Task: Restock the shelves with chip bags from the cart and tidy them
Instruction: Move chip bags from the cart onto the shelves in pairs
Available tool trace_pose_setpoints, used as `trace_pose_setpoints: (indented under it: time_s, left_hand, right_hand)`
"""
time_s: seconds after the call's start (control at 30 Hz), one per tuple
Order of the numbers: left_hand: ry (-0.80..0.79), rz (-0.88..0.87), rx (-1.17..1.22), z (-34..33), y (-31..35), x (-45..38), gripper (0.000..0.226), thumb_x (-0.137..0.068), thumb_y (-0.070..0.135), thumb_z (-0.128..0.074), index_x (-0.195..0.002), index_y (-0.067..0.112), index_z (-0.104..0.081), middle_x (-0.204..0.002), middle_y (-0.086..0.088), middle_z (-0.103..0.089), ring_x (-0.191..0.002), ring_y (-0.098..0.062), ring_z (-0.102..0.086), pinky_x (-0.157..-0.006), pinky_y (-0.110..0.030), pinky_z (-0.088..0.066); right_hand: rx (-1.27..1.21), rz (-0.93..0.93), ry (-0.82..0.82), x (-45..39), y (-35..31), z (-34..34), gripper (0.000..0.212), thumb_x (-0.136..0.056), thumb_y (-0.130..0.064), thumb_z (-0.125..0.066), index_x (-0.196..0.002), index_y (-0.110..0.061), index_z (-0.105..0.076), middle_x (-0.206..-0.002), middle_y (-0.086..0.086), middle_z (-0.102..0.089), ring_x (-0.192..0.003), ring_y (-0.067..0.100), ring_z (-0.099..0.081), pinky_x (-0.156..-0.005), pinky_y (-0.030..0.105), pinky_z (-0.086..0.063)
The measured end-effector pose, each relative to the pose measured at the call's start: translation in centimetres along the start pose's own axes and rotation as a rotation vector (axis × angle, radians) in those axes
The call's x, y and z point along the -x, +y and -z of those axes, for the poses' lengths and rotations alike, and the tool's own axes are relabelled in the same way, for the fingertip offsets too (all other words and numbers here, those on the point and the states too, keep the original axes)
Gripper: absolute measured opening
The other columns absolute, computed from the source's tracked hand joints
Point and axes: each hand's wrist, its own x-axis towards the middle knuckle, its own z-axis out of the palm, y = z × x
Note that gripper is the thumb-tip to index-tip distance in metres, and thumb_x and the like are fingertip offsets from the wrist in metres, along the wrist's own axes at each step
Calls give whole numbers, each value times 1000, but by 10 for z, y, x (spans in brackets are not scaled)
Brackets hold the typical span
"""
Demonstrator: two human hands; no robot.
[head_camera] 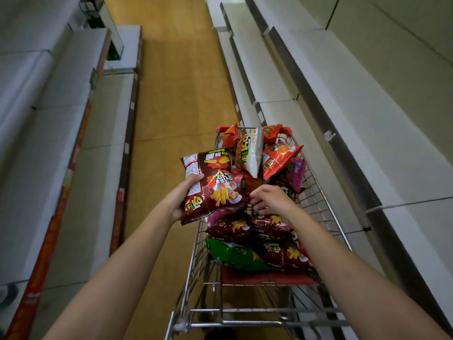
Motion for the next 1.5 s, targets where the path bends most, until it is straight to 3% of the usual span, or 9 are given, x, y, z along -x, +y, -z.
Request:
trace_pose_setpoints:
  time_s: [0.13, 0.37, 0.6, 0.77, 0.87, 1.0, 1.13, 1.23, 1.5]
  left_hand:
    - [-13, 42, 12, 22, -5, -6, 30, -84, 32, -64, -105, 13, -56, -80, -6, -75, -66, -19, -71, -62, -29, -59]
    - [-15, 32, 39, 52, -16, -14, 98, -30, 39, -90, -117, 12, -54, -91, -8, -74, -76, -22, -72, -63, -32, -59]
    - [17, 54, 39, 63, -25, -6, 48, -67, 29, -77, -107, 13, -56, -82, -5, -75, -69, -19, -72, -60, -30, -59]
    - [20, 55, 17, 57, -25, 1, 33, -79, 28, -69, -105, 12, -57, -81, -5, -75, -68, -19, -72, -61, -29, -59]
    - [19, 35, 22, 48, -23, 6, 29, -77, 26, -64, -102, 12, -57, -77, -5, -74, -65, -19, -71, -58, -28, -59]
    - [-11, -36, 77, 31, -20, 15, 40, -74, 34, -72, -105, 9, -63, -83, -9, -74, -67, -22, -70, -60, -30, -59]
    - [-49, -107, 199, 2, -15, 29, 36, -91, 39, -51, -99, 7, -66, -80, -11, -73, -63, -22, -71, -55, -28, -58]
    - [-109, -175, 259, -18, -11, 42, 46, -85, 45, -54, -110, 7, -64, -93, -13, -71, -74, -25, -70, -61, -31, -59]
    - [-207, -265, 229, -70, -12, 87, 61, -74, 64, -54, -109, 17, -71, -115, -17, -64, -102, -35, -60, -95, -55, -43]
  right_hand:
    - [176, -3, 28, -39, 21, -29, 15, -99, -16, -47, -94, -16, -61, -97, 4, -58, -90, 19, -57, -70, 31, -49]
    - [447, 9, 0, -90, 39, -63, 50, -93, -15, -55, -139, -33, -46, -135, 14, -49, -115, 35, -53, -96, 35, -46]
    - [459, -52, -53, -89, 31, -75, 51, -93, -40, -59, -134, -11, -49, -131, 13, -54, -118, 32, -52, -90, 32, -41]
    - [565, -9, 152, -73, 36, -79, 17, -92, -4, -56, -102, 2, -69, -114, 17, -66, -102, 31, -59, -72, 28, -42]
    - [491, 43, 209, -53, 22, -70, 24, -91, 3, -51, -105, -1, -70, -119, 14, -64, -115, 31, -55, -94, 33, -44]
    - [231, 69, 171, -28, 5, -48, 19, -87, 2, -53, -87, -16, -48, -90, 4, -53, -94, 26, -54, -87, 42, -50]
    - [-199, 74, 101, 12, -17, -19, 22, -86, 8, -55, -95, -10, -48, -91, 14, -54, -86, 26, -54, -77, 42, -49]
    - [-360, 91, 8, 43, -28, 6, 30, -89, 7, -48, -118, -2, -52, -89, 12, -57, -72, 20, -55, -62, 29, -48]
    - [-518, 272, -17, 136, -35, 47, 25, -94, 1, -42, -80, -7, -61, -82, 8, -60, -79, 20, -57, -79, 40, -50]
